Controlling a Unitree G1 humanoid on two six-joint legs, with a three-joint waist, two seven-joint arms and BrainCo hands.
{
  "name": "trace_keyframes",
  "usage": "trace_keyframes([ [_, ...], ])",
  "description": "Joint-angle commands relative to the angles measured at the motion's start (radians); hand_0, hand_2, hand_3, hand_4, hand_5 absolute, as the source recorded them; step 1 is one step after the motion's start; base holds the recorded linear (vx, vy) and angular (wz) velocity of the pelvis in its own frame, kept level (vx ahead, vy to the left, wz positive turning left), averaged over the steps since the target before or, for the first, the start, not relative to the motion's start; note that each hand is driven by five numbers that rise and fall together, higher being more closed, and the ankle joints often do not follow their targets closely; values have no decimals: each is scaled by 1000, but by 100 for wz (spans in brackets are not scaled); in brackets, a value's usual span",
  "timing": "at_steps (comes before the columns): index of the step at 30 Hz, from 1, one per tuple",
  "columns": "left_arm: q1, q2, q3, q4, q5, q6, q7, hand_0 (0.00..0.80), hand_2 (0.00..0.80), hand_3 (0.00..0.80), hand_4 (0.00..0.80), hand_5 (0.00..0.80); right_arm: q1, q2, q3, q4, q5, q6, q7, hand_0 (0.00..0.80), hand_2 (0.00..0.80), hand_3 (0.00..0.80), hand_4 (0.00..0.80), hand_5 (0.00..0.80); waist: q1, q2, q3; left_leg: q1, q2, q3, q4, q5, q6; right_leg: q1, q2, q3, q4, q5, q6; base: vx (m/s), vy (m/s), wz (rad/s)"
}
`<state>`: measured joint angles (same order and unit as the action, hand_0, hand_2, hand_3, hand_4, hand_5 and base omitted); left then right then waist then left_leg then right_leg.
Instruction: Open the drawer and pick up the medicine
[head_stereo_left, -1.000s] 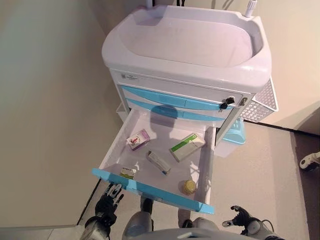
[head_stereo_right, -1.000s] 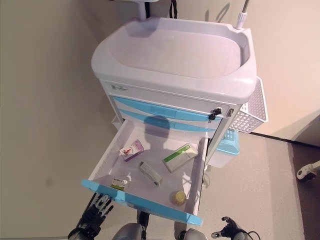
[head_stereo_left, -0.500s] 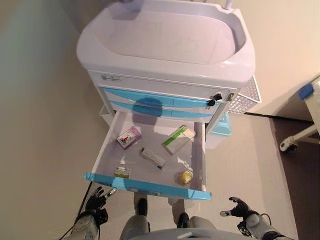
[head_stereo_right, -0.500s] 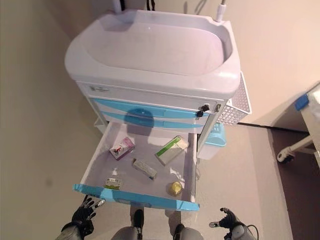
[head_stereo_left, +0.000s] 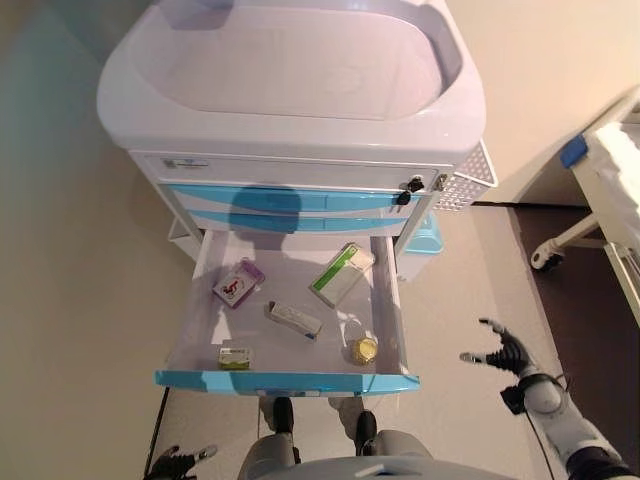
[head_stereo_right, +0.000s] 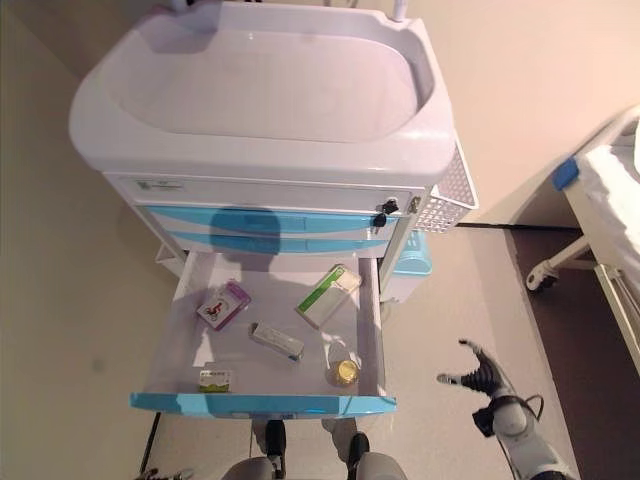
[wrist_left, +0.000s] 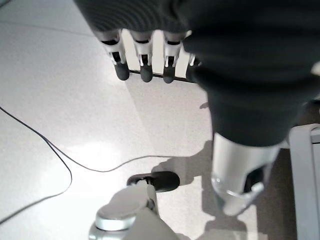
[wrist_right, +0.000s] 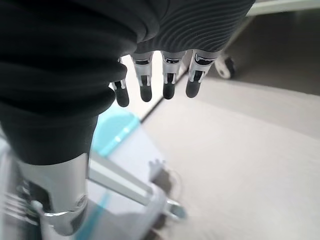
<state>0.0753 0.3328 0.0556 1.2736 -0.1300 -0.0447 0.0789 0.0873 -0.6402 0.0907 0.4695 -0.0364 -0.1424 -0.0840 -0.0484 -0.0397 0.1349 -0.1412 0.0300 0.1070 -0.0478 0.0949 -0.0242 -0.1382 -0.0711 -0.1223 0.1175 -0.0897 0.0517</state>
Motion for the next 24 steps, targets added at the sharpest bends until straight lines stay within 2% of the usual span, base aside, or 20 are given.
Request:
trace_keyframes([
  [1,-36,24,20,26,78,-1,25,0,0,0,0,0,-1,-46,-48,-168,98,-66,28,0,0,0,0,0,-10,-42,21,2,-68,-9,17,-54,42,-60,-26,27,-52,166,49,0,0,0],
  [5,-46,23,-4,10,114,-7,29,0,0,0,0,0,10,-75,-77,-285,128,-90,44,0,0,0,0,0,-9,-43,33,-8,-68,-6,22,-53,41,-70,-28,32,-51,170,50,0,0,0],
  [6,-52,23,-26,-9,134,-13,33,0,0,0,0,0,6,-90,-79,-368,156,-99,67,0,0,0,0,0,-10,-46,39,-18,-67,-4,22,-50,40,-78,-28,33,-53,175,51,0,0,0],
  [10,-67,24,-58,-26,155,-18,33,0,0,0,0,0,4,-130,-70,-525,199,-116,118,0,0,0,0,0,-6,-54,47,-32,-66,-1,26,-48,38,-86,-29,33,-59,181,53,0,0,0],
  [16,-89,20,-114,-67,182,-26,35,0,0,0,0,0,-90,-216,50,-669,230,-124,187,0,0,0,0,0,12,-62,57,-45,-66,-2,25,-45,36,-92,-28,29,-74,191,54,0,0,0],
  [20,-94,18,-125,-70,191,-26,36,0,0,0,0,0,-151,-243,121,-696,240,-122,210,0,0,0,0,0,19,-64,58,-48,-66,-6,24,-43,35,-93,-28,26,-80,194,54,0,0,0],
  [24,-97,15,-149,-75,200,-26,39,0,0,0,0,0,-276,-262,250,-718,229,-117,227,0,0,0,0,0,35,-62,64,-52,-67,-18,22,-37,34,-92,-27,14,-79,192,52,-1,-12,3],
])
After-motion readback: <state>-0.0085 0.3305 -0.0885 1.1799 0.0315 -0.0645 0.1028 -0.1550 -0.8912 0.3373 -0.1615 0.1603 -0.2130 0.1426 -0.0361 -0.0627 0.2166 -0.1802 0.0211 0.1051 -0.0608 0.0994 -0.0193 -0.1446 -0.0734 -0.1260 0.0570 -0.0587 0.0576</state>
